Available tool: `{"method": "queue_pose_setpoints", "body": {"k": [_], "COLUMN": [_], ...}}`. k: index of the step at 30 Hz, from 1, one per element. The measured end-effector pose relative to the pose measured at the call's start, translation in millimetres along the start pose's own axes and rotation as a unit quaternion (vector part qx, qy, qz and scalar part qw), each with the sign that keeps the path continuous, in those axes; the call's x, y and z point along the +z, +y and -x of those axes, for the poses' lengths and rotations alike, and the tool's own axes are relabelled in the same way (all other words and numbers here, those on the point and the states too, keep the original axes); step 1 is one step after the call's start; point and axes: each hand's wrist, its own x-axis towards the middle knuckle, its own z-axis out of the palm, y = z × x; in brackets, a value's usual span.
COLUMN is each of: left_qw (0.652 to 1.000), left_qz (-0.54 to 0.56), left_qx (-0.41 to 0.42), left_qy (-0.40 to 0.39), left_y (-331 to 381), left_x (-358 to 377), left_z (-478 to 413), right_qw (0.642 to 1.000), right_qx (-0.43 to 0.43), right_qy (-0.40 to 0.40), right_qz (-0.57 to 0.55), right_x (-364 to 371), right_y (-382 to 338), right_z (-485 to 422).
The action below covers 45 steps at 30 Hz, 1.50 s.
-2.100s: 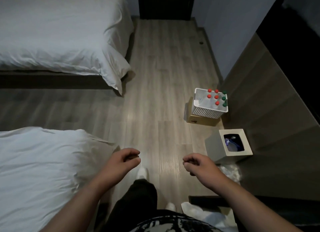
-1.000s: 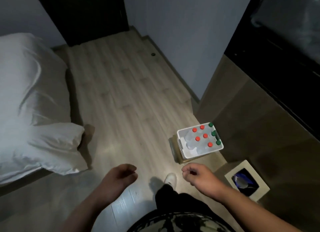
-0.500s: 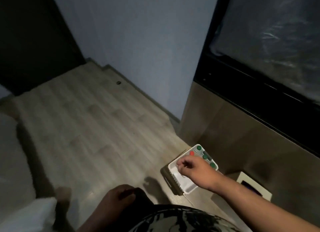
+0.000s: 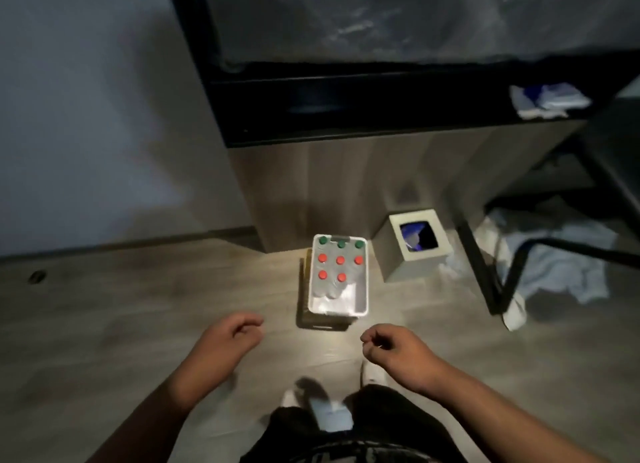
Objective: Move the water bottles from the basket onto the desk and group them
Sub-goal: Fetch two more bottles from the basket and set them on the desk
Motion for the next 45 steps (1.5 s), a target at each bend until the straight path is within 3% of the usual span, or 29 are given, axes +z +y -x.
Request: {"method": "queue_pose_setpoints", "body": {"k": [7, 14, 19, 23, 31, 35, 40, 45], "left_qw": [0.992, 0.994, 0.981, 0.975, 0.919, 0.894, 0.942, 0.952], "left_qz": [-0.044, -0.069, -0.145, -0.159, -0.328, -0.378, -0.258, -0.228], "left_qx": [0.021, 0.011, 0.083, 0.104, 0.202, 0.225, 0.206, 0.204], "left_qy": [-0.113, -0.084, -0.102, -0.114, -0.077, -0.085, -0.056, -0.008], "left_y": [-5, -71, -125, -157, -188, -206, -216, -208], "left_x": [51, 105, 142, 177, 223, 227, 227, 213], "left_z": [-44, -150, -244, -326, -440, -470, -473, -441], "right_qw": [0.991, 0.990, 0.996, 0.976, 0.955, 0.961, 0.982, 0.973], "right_qx": [0.089, 0.102, 0.032, -0.016, -0.069, -0.061, 0.014, 0.002], "right_qy": [0.072, 0.072, 0.059, 0.051, 0.099, 0.147, 0.190, 0.225], "right_qz": [-0.071, -0.062, 0.050, 0.211, 0.273, 0.225, -0.009, -0.052], "right_x": [20, 33, 45, 52, 75, 84, 92, 84], "right_y": [45, 118, 168, 194, 224, 247, 273, 256], "right_z": [33, -77, -198, -284, -406, -437, -439, -415]}}
